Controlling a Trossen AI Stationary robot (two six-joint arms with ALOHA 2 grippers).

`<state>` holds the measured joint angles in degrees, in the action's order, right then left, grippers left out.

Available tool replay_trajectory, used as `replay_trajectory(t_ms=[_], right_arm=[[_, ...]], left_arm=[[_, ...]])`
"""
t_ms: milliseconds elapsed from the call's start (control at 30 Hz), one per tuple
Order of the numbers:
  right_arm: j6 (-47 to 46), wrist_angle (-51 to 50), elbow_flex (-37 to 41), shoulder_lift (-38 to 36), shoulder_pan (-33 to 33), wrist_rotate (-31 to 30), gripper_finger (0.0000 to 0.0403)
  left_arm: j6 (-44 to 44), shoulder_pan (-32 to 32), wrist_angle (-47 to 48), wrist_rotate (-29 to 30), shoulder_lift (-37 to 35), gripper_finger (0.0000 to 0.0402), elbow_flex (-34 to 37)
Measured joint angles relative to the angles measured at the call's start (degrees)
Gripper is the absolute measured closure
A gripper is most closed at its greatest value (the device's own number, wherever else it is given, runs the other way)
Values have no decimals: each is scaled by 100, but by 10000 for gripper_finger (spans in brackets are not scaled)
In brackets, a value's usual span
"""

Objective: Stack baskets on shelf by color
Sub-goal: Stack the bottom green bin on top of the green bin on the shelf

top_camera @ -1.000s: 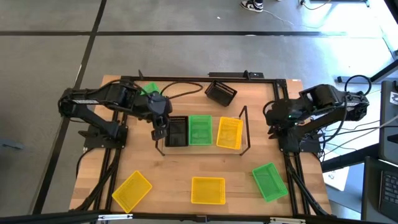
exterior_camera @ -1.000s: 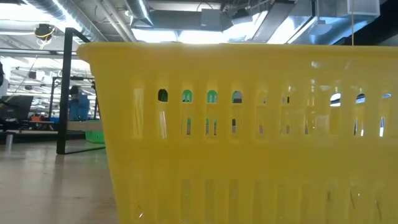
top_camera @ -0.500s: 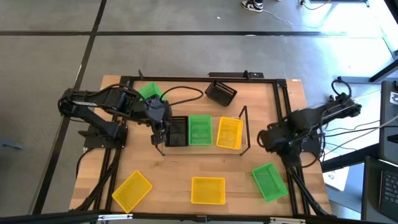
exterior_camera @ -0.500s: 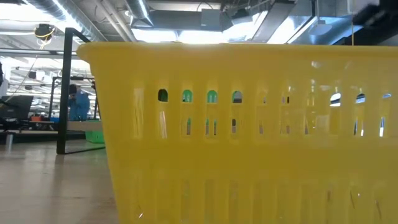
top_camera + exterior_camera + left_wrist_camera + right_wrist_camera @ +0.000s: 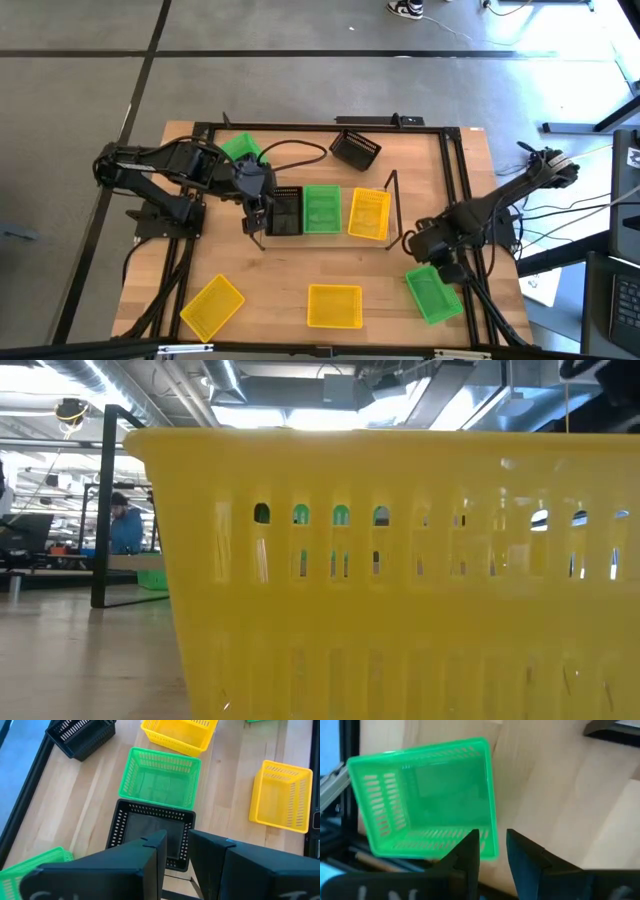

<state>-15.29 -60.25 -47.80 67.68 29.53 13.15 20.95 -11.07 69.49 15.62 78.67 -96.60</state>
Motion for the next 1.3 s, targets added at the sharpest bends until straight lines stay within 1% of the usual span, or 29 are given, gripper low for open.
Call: replay_trajectory(t_ms=[167, 400, 500, 633, 800, 1000, 1100, 1200, 1233, 1300], right_arm=[[-386, 467, 467, 0, 10, 29, 309], [-395, 798, 736, -2, 10, 84, 309], [-402, 1085, 900, -5, 28, 223, 309], [-432, 1448, 1106, -4, 47, 238, 309], [-1003, 1832, 1489, -4, 45, 168, 309], [-1562, 2813, 1832, -2, 42, 151, 311], [-1715, 2933, 1788, 0, 42, 116, 337], [-1804, 2927, 1671, 0, 40, 84, 386], [-1870, 2933, 1632, 0, 40, 81, 392], [-2012, 2923, 1560, 0, 42, 20, 393]], left_arm=[[27, 0, 0, 0, 0, 332, 0], [103, 0, 0, 0, 0, 332, 0], [137, 0, 0, 0, 1, 332, 0], [157, 0, 0, -2, 2, 332, 0], [160, 0, 1, 0, 2, 332, 0], [160, 0, 0, 0, 2, 332, 0], [160, 0, 0, 0, 2, 332, 0], [158, 2, 0, 0, 2, 332, 0], [156, 2, 1, 0, 2, 332, 0], [151, 2, 0, -2, 2, 332, 0]])
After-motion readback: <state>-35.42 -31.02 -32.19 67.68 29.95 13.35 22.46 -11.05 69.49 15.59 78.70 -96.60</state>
